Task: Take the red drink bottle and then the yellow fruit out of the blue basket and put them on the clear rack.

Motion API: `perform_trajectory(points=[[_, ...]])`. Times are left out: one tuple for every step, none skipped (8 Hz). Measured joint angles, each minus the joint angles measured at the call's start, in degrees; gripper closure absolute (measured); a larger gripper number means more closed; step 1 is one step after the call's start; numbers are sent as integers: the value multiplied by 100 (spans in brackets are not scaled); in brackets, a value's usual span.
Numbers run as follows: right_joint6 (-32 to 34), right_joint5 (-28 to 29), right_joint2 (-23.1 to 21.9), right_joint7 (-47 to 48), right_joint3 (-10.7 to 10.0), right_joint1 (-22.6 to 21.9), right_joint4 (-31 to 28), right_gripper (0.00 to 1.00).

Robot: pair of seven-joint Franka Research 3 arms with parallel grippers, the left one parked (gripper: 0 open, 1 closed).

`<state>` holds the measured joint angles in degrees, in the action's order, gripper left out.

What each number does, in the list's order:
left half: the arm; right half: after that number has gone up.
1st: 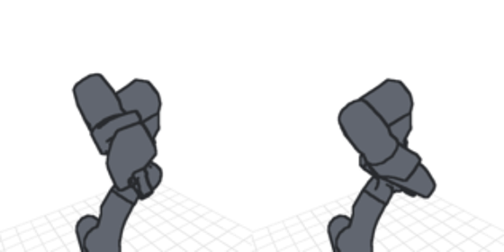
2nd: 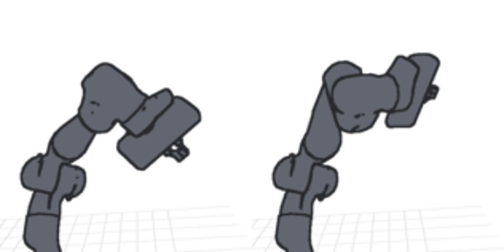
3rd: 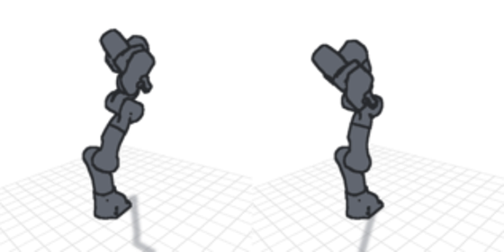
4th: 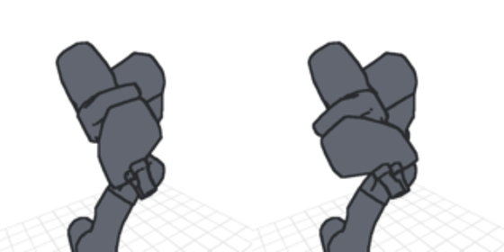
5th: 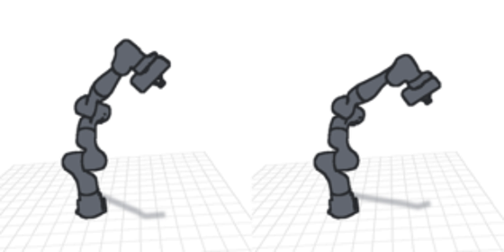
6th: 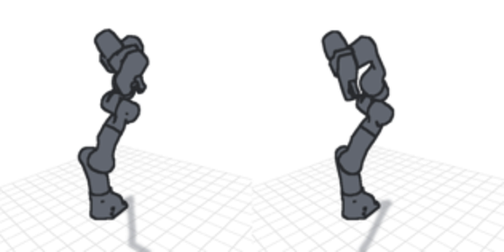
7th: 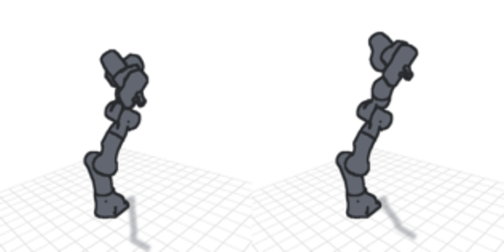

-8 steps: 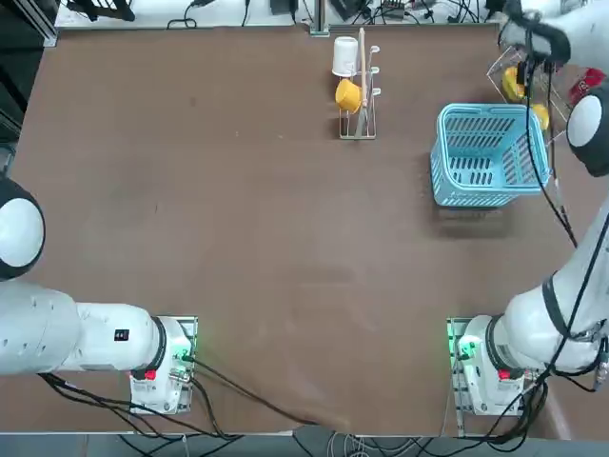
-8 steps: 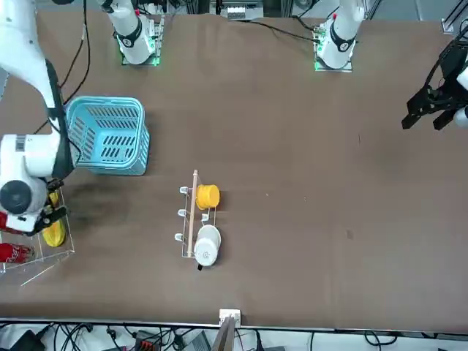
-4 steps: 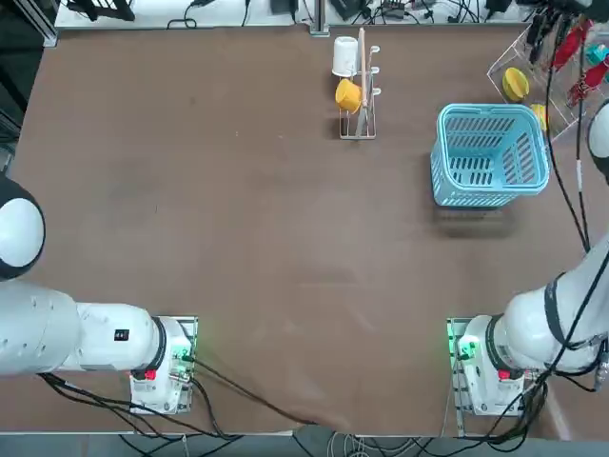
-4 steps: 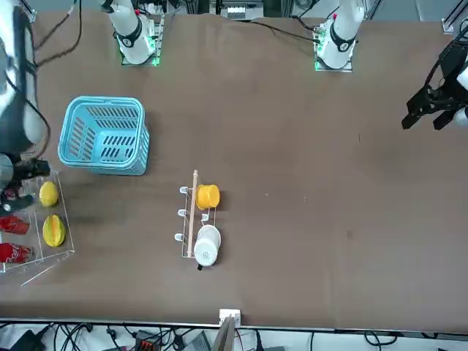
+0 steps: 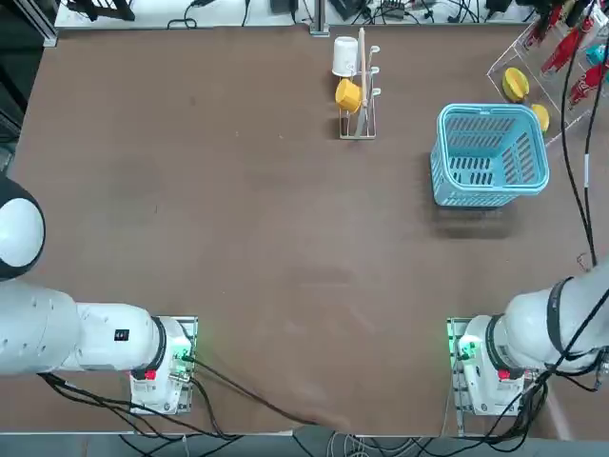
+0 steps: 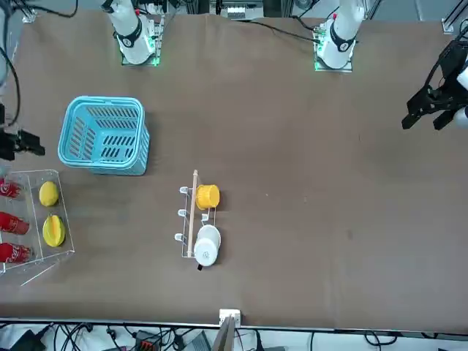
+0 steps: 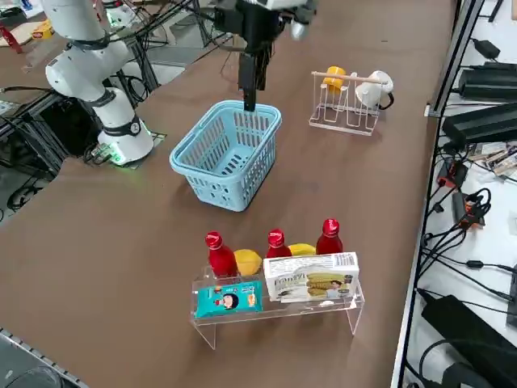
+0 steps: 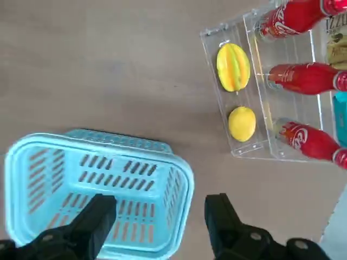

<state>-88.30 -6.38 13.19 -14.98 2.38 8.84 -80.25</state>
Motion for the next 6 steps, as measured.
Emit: perform_trajectory(points=[[32,88,-191,41,-3,5,-74,0],[77,190,-343,76,-6,7,-121,0],[142,291,-471,97,-12,8,-146,0],[216,368,-584,108,-18,11,-155,0],[287,406,-693,146,-18,12,-161,0],[324,439,-781,266,-16,0,-168,0]])
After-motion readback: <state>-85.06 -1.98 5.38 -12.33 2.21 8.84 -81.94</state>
